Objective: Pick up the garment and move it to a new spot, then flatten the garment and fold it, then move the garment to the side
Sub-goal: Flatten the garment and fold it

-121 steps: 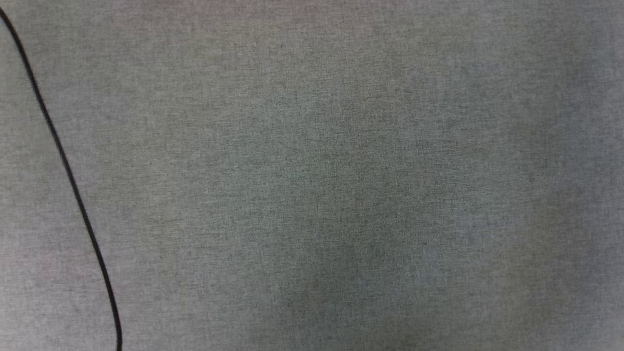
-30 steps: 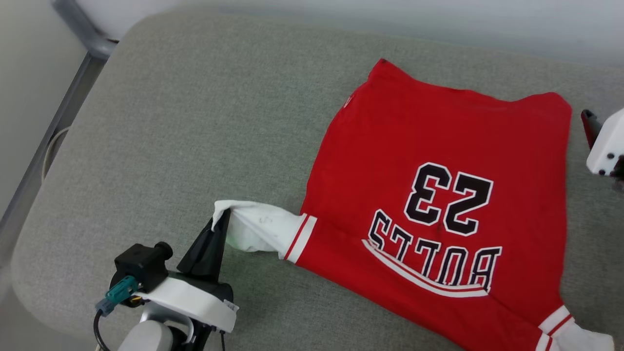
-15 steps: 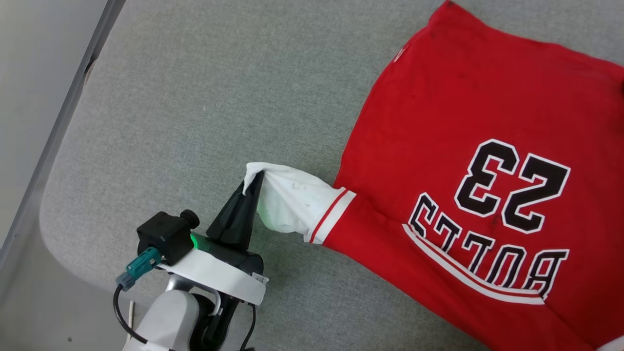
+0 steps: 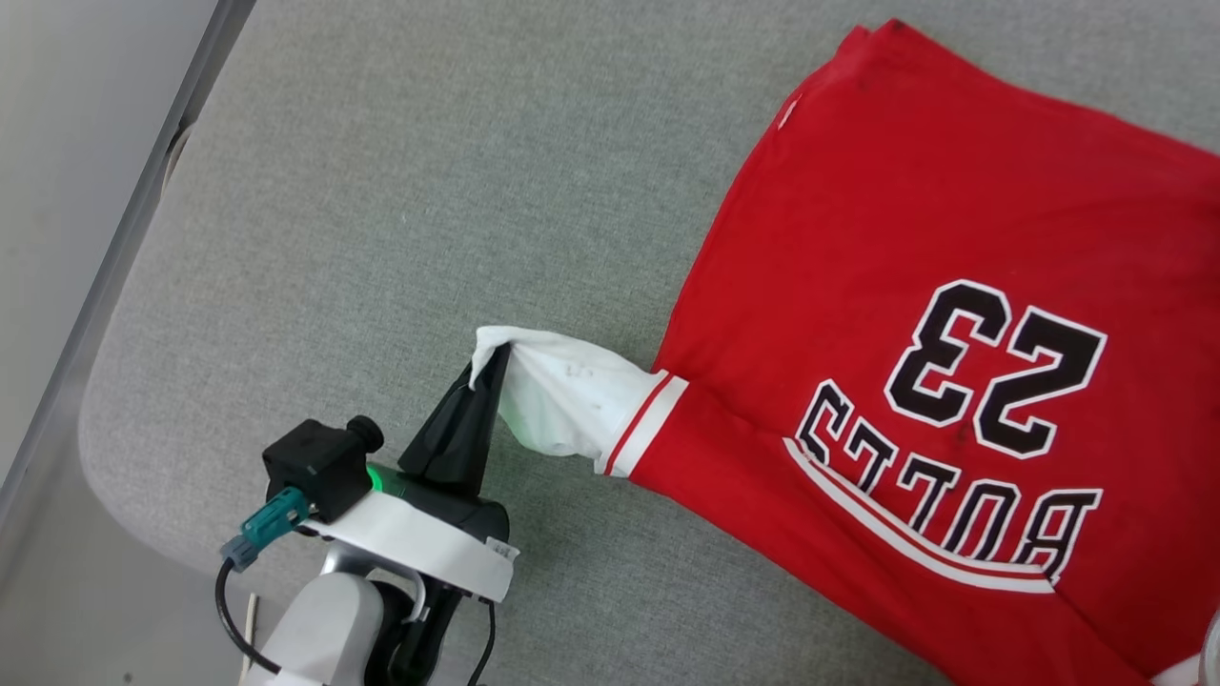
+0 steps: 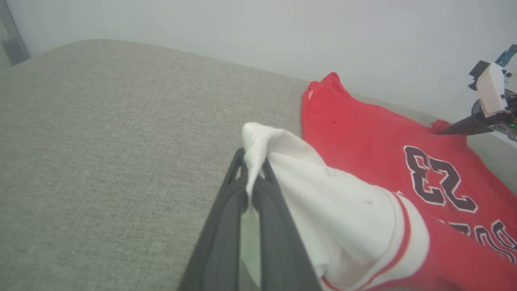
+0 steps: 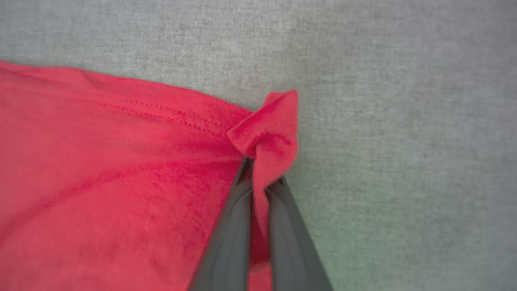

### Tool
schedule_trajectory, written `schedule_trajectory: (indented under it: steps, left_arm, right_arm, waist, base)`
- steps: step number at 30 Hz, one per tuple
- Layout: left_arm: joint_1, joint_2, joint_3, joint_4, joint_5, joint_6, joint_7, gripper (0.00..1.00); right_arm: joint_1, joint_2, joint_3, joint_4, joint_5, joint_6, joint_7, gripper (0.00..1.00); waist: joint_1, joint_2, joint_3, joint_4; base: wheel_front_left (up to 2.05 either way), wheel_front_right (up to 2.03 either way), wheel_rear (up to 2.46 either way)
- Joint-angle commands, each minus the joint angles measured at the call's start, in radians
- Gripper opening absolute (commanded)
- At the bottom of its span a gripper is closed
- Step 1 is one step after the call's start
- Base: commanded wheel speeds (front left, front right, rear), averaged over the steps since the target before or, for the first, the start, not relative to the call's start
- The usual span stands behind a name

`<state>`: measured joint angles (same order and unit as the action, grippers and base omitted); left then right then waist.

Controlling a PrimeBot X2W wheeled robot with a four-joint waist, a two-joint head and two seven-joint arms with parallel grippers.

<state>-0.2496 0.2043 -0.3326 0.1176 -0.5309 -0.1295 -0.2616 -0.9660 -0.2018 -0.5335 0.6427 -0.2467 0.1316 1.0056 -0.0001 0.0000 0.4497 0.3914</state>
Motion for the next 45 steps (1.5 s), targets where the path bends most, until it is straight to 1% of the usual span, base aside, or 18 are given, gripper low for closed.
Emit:
schedule_trajectory:
  steps: [1,3,4,8,12,14,18,21,24,29,31,34,37,40,41,42,43,45]
  left_arm:
    - [0.016,0.004,0.009,0.004,0.003,-0.002,-0.005,0.00]
    - [0.031,0.010,0.016,0.010,0.007,-0.002,-0.004,0.00]
    - [0.031,0.010,0.016,0.010,0.007,-0.002,-0.004,0.00]
    - [0.068,0.020,0.044,0.022,0.018,-0.001,-0.004,0.00]
    - [0.112,0.026,0.078,0.034,0.029,0.000,-0.004,0.00]
    - [0.134,0.031,0.094,0.040,0.034,0.004,-0.004,0.00]
    - [0.171,0.045,0.108,0.064,0.025,0.010,-0.003,0.00]
    - [0.202,0.055,0.116,0.075,0.016,0.021,0.002,0.00]
    - [0.230,0.064,0.127,0.082,0.008,0.033,0.012,0.00]
    - [0.268,0.083,0.140,0.092,-0.008,0.043,0.033,0.00]
    - [0.271,0.089,0.143,0.093,-0.013,0.046,0.040,0.00]
    - [0.283,0.093,0.148,0.098,-0.022,0.050,0.045,0.00]
    - [0.283,0.098,0.151,0.099,-0.029,0.050,0.051,0.00]
    - [0.273,0.100,0.144,0.101,-0.036,0.045,0.062,0.00]
    - [0.268,0.101,0.143,0.101,-0.036,0.044,0.062,0.00]
    - [0.263,0.102,0.141,0.101,-0.036,0.042,0.061,0.00]
    - [0.260,0.102,0.139,0.102,-0.037,0.042,0.062,0.00]
    - [0.253,0.103,0.134,0.102,-0.038,0.039,0.063,0.00]
  right_arm:
    - [0.049,-0.008,0.014,0.008,0.005,-0.002,-0.002,0.00]
    - [0.047,-0.025,0.053,-0.018,0.025,-0.002,-0.012,0.00]
    - [0.047,-0.025,0.053,-0.018,0.025,-0.002,-0.012,0.00]
    - [0.083,-0.050,0.128,-0.065,0.096,-0.002,-0.027,0.00]
    - [0.181,-0.069,0.180,-0.146,0.182,-0.002,-0.014,0.00]
    - [0.252,-0.074,0.195,-0.216,0.227,-0.001,-0.002,0.00]
    - [0.428,-0.078,0.184,-0.366,0.315,-0.001,0.028,0.00]
    - [0.574,-0.054,0.147,-0.477,0.367,-0.001,0.045,0.00]
    - [0.716,-0.024,0.092,-0.557,0.405,-0.001,0.047,0.00]
    - [0.923,0.080,0.006,-0.646,0.449,-0.001,0.017,0.00]
    - [0.980,0.114,-0.017,-0.662,0.467,-0.001,-0.008,0.00]
    - [1.049,0.143,-0.036,-0.642,0.500,-0.001,-0.051,0.00]
    - [1.077,0.151,-0.028,-0.586,0.541,-0.001,-0.109,0.00]
    - [1.077,0.152,-0.002,-0.511,0.590,-0.001,-0.208,0.00]
    - [1.070,0.151,0.006,-0.491,0.596,-0.001,-0.249,0.22]
    - [1.063,0.151,0.015,-0.471,0.604,-0.001,-0.287,0.54]
    - [1.051,0.151,0.021,-0.458,0.607,-0.001,-0.333,1.00]
    - [1.018,0.151,0.026,-0.449,0.608,-0.001,-0.444,1.00]
  waist:
    - [0.0001,0.0000,-0.039,-0.019]
    - [0.0001,0.0000,-0.071,-0.035]
    - [0.0001,0.0000,-0.071,-0.035]
    - [0.0001,0.0000,-0.143,-0.078]
    - [0.0001,0.0000,-0.216,-0.131]
    - [0.0001,0.0000,-0.245,-0.158]
    - [0.0001,0.0000,-0.298,-0.214]
    - [0.0001,0.0000,-0.335,-0.254]
    - [0.0001,0.0000,-0.369,-0.291]
    - [0.0001,0.0000,-0.406,-0.339]
    - [0.0001,0.0000,-0.408,-0.354]
    - [0.0001,0.0000,-0.410,-0.377]
    - [0.0001,0.0000,-0.403,-0.393]
    - [0.0001,0.0000,-0.393,-0.399]
    - [0.0001,0.0000,-0.390,-0.399]
    - [0.0001,0.0000,-0.387,-0.398]
    - [0.0001,0.0000,-0.384,-0.396]
    - [0.0001,0.0000,-0.377,-0.391]
  base:
    - [0.00,0.00,0.00]
    - [0.00,0.00,0.00]
    - [0.00,0.00,0.00]
    - [0.00,0.00,0.00]
    - [0.00,0.00,0.00]
    - [0.00,0.00,0.00]
    - [0.00,0.00,0.00]
    - [0.00,0.00,0.00]
    - [0.00,0.00,0.00]
    - [0.00,0.00,0.00]
    - [0.00,0.00,0.00]
    - [0.00,0.00,0.00]
    - [0.00,0.00,0.00]
    - [0.00,0.00,0.00]
    - [0.00,0.00,0.00]
    - [0.00,0.00,0.00]
    - [0.00,0.00,0.00]
    - [0.00,0.00,0.00]
